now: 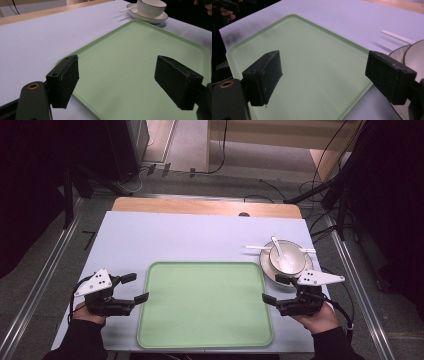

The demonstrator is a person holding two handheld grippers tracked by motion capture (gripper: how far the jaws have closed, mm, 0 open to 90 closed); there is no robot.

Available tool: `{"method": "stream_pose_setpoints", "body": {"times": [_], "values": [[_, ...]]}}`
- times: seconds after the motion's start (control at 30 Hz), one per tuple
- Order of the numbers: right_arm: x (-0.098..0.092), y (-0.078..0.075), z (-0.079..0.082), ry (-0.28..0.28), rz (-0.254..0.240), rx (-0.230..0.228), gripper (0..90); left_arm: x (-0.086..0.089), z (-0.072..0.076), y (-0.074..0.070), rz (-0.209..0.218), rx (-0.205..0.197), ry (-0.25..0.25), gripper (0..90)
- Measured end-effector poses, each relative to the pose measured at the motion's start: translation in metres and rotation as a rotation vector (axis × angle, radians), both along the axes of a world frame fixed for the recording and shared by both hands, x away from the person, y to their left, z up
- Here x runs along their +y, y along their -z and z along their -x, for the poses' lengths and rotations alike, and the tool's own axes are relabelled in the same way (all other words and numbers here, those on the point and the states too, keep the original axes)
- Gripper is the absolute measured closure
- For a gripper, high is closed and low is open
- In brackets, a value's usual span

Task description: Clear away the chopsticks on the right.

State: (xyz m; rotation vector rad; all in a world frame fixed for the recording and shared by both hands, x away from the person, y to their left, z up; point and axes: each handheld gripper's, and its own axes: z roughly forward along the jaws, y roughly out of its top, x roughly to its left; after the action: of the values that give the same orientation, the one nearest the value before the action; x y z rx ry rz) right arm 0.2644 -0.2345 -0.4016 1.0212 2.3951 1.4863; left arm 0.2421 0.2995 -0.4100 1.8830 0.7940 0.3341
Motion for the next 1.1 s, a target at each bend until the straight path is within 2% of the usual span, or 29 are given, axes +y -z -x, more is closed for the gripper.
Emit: {"method": "stream_pose_setpoints", "body": {"times": [0.13,0.27,0.37,0.63,0.73,1.03,1.1], "values": [[-0.006,-0.001,-0.001,0.014,0.004,0.016,17.2,-0.001,0.0,0.0,-0.001,-0.001,0.001,19.8],[-0.016,-0.005,-0.002,0.017,0.009,0.021,24.0,-0.001,0.0,0.0,-0.001,0.001,-0.001,19.8],[-0.023,-0.008,-0.003,0.04,0.007,0.046,26.0,-0.001,0.0,0.0,-0.001,0.002,0.002,19.8],[-0.036,-0.012,-0.007,0.079,0.016,0.044,30.1,-0.002,0.0,0.0,-0.013,0.005,0.009,19.9],[-0.043,-0.015,-0.01,0.124,0.017,0.043,29.1,-0.002,0.0,0.001,-0.013,0.005,0.009,19.8],[-0.051,-0.019,-0.019,0.152,0.035,0.054,30.3,-0.003,-0.002,0.002,-0.02,0.018,0.006,19.8],[-0.055,-0.02,-0.021,0.163,0.031,0.058,34.0,-0.003,-0.002,0.002,-0.02,0.02,0.005,19.9]]}}
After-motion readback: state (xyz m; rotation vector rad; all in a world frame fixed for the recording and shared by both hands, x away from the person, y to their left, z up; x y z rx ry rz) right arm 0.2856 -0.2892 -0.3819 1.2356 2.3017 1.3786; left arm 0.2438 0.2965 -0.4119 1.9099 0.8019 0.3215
